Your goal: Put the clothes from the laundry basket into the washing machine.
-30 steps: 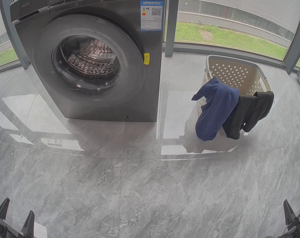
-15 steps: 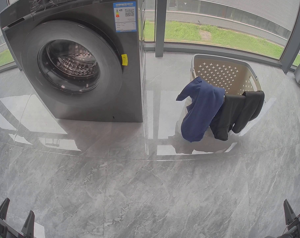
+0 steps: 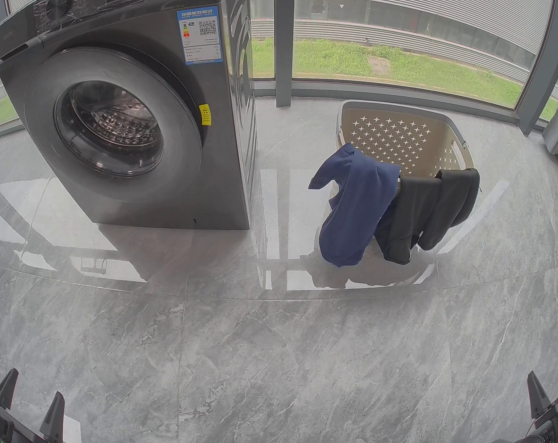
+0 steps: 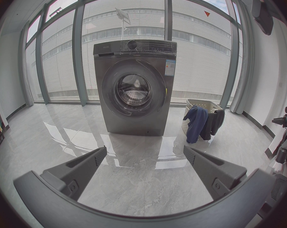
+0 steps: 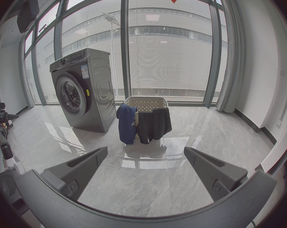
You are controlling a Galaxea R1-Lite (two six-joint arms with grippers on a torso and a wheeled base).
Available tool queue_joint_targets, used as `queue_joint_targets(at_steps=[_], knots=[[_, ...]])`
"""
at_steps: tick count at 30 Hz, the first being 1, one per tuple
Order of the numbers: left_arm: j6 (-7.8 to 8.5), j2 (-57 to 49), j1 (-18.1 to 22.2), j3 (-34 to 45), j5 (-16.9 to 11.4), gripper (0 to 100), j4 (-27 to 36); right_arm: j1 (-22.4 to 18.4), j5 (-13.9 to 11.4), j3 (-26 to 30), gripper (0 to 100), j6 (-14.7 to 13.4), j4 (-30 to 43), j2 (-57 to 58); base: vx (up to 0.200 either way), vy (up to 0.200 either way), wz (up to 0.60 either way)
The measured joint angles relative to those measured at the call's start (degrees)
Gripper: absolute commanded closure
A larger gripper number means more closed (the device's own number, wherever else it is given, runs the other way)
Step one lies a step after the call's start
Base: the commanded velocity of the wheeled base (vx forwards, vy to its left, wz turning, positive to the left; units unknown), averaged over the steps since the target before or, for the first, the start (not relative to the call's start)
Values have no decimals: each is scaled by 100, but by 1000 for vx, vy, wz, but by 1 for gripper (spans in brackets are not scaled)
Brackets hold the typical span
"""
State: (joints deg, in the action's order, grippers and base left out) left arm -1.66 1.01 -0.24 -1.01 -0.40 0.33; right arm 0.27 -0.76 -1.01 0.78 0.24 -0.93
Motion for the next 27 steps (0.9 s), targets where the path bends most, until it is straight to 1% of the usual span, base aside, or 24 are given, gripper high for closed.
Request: queue_joint_targets(at_steps=[10,16,27], knots=[[-4,0,0,0,5,0,2,-2,0,0,0,-2,0,0,200,0,0],[-6,2,-2,0,7,0,0,-6,0,0,0,-2,2,0,0,0,0],[-9,2,2,0,5,0,0,-2,2,0,0,-2,0,0,0,-200,0]])
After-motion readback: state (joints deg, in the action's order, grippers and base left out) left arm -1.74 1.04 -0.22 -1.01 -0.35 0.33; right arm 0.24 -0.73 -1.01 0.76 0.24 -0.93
